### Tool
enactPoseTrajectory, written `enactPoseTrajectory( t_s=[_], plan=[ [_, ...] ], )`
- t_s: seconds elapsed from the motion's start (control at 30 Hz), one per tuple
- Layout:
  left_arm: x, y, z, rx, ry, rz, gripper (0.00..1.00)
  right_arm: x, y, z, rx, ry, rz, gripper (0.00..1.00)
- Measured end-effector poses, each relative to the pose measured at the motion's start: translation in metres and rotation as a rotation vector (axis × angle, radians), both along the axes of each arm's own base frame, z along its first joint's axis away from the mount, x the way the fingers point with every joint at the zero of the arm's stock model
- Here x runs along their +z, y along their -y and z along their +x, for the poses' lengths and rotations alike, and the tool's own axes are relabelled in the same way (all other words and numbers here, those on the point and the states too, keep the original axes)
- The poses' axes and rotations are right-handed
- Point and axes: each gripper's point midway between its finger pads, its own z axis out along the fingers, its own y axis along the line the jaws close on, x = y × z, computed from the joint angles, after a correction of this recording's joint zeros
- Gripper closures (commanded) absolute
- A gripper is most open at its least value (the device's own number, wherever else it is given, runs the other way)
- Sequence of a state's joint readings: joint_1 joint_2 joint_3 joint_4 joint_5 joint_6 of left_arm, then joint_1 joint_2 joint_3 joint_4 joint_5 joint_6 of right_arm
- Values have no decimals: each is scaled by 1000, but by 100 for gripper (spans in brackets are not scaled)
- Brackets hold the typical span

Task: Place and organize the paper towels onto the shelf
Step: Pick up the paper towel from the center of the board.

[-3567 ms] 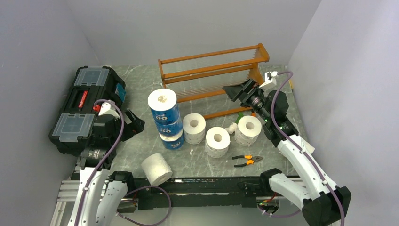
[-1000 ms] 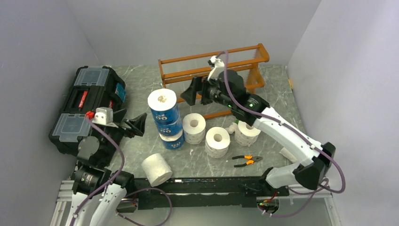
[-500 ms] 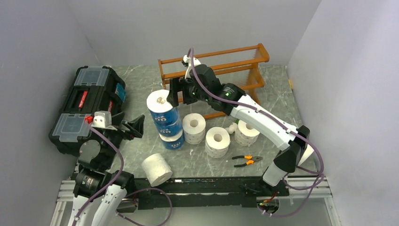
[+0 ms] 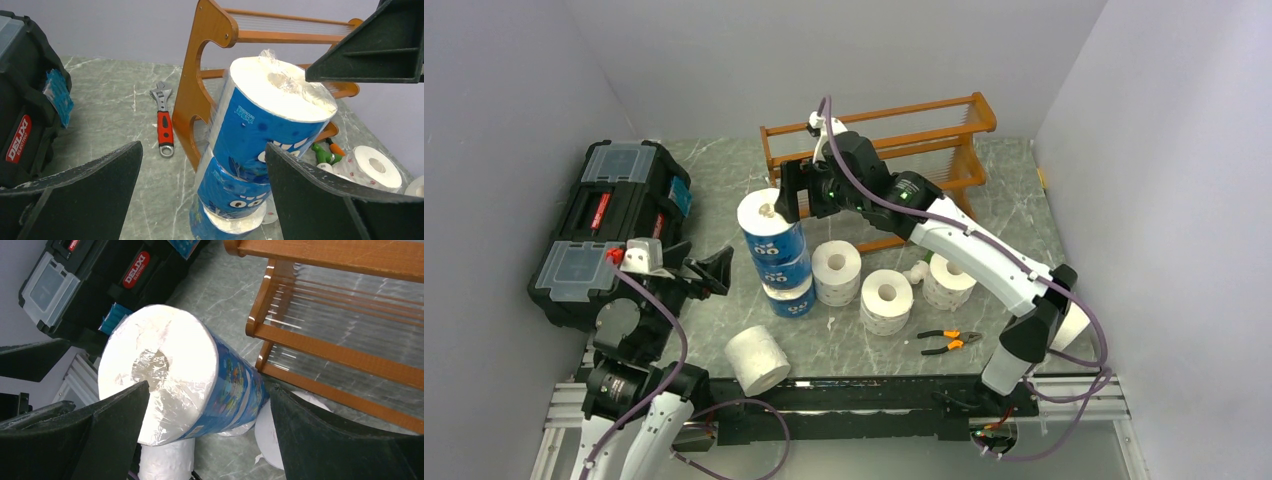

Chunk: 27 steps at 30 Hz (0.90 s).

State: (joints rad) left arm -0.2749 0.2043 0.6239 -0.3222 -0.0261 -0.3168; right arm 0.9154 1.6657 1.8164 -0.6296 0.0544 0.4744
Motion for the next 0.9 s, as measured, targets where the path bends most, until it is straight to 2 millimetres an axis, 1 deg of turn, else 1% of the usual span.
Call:
enactPoseTrajectory(
  t_s=[0.2, 0.37, 0.53, 0.67, 0.9],
  plan=[
    [-2, 1, 0, -4, -6, -5, 1, -4, -10, 1, 14, -10, -16, 8],
    [-2, 1, 1, -4, -7, -9, 1, -10, -17, -1, 30, -16, -35, 11],
    [-5, 2, 2, -4, -15, -10, 1, -13, -19, 0, 33, -20, -48, 20],
    [-6, 2, 2, -5, -15, -10, 1, -13, -19, 1, 34, -16, -53, 30],
    [-6, 2, 2, -4, -17, -10, 1, -13, -21, 1, 37, -17, -64, 40]
  ],
)
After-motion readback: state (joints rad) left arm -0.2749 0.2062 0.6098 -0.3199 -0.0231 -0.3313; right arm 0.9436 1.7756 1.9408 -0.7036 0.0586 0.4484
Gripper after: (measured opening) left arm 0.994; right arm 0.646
